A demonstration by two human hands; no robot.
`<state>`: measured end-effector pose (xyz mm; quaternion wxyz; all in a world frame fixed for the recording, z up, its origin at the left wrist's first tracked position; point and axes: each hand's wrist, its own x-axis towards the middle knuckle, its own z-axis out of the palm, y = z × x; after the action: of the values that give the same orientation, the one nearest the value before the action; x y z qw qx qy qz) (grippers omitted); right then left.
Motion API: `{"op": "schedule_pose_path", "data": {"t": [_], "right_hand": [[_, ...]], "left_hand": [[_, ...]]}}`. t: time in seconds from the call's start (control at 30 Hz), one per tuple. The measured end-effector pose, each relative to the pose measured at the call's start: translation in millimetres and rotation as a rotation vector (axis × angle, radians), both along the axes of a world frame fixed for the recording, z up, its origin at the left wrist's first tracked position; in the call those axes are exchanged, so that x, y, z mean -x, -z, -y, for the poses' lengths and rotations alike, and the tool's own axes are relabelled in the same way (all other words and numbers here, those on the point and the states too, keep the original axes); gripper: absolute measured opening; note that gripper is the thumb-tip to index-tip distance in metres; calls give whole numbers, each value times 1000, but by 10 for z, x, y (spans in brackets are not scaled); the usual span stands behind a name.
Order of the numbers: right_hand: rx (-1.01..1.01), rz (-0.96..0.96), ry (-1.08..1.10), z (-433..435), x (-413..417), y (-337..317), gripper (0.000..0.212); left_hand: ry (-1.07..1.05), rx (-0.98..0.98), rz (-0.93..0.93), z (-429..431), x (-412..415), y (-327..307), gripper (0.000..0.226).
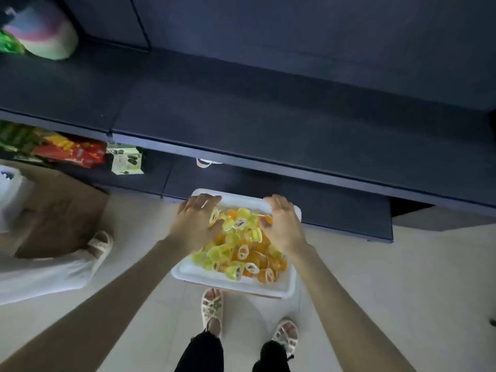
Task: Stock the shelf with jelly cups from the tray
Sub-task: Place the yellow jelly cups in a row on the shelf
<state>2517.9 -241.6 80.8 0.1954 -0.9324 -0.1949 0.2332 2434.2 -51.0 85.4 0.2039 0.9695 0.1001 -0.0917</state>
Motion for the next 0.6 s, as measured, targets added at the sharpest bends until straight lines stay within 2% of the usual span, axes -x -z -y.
{"op": "schedule_pose_path", "data": {"t": [0.17, 0.3, 0.43, 0.6], "right_hand": [[49, -156, 129, -225, 139, 968, 49], [59, -239, 229, -283, 218, 1733, 51], [78, -257, 296, -277, 289, 2447, 61], [34, -239, 445, -243, 305, 3035, 74]], "left_hand": [[-1, 127, -169, -202, 37, 988, 51], [-100, 256, -298, -248, 105, 1805, 53], [-210, 336, -439, -191, 257, 2538, 57], [-368, 391, -521, -49, 415, 3074, 63]]}}
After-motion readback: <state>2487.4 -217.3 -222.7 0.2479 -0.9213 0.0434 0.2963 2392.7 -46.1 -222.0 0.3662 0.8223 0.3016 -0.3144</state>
